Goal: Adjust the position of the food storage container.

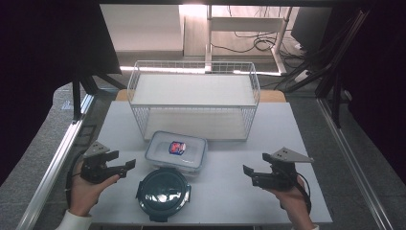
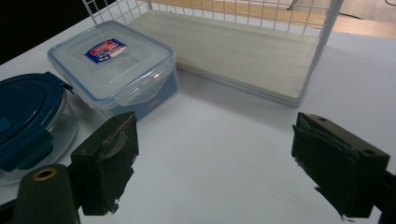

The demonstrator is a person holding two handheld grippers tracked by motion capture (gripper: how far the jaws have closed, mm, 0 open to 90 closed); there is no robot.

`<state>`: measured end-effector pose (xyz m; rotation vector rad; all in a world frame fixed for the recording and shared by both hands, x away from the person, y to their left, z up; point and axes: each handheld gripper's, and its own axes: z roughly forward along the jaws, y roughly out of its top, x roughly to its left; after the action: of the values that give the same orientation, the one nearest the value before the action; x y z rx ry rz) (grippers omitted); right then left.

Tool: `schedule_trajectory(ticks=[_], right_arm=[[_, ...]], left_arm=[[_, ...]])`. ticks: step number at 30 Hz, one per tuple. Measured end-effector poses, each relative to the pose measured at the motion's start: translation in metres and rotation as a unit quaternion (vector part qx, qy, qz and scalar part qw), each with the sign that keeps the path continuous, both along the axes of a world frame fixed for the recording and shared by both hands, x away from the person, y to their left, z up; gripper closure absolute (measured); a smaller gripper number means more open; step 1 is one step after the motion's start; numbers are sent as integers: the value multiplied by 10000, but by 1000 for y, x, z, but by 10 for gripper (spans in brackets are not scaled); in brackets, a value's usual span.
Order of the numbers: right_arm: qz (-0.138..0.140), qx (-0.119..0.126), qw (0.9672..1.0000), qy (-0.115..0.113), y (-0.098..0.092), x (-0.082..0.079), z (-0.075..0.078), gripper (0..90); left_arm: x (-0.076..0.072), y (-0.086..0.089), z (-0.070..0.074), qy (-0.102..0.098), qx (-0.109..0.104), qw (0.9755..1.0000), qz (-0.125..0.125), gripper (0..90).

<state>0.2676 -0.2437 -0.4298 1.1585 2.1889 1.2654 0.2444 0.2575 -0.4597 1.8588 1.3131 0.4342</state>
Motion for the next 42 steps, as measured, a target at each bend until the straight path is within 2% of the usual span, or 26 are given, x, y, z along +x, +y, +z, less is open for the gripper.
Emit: schedule_trajectory(ticks=[4, 8, 23, 26, 31, 32, 34, 35, 36, 39, 42], right_arm=[[-28, 11, 9999, 140, -3, 4, -7, 170], [9, -26, 9996, 264, 0, 5, -12, 188], [-74, -19, 9991, 418, -1, 2, -11, 199], [-69, 7, 9990, 430, -1, 2, -11, 198], [-7, 5, 9986, 537, -2, 4, -15, 196], [-7, 5, 9986, 537, -2, 4, -15, 196], [-35, -33, 9983, 574, -3, 6, -17, 194], [-35, -33, 9983, 574, -3, 6, -17, 194], [-37, -43, 9981, 608, -3, 6, -17, 194], [-11, -71, 9981, 610, -2, 6, -18, 194], [-11, -89, 9980, 620, -2, 7, -18, 195]], left_arm=[[0, 2, -6, 109, -2, 9999, 55, 248], [-1, 4, -6, 126, 10, 9999, 102, 250], [-8, 6, -2, 149, -45, 9999, 10, 245], [-10, 9, 2, 78, -34, 10000, -5, 245], [-11, 28, 20, 21, -86, 10000, 43, 241], [-11, 28, 20, 21, -86, 10000, 43, 239], [-11, 36, 35, -47, -225, 9997, 107, 237], [-11, 36, 35, -47, -225, 9997, 107, 237], [-9, 38, 43, -26, -156, 9998, 116, 236], [-6, 36, 51, -39, -58, 9999, 86, 235], [-4, 35, 53, 10, -104, 9999, -4, 235]])
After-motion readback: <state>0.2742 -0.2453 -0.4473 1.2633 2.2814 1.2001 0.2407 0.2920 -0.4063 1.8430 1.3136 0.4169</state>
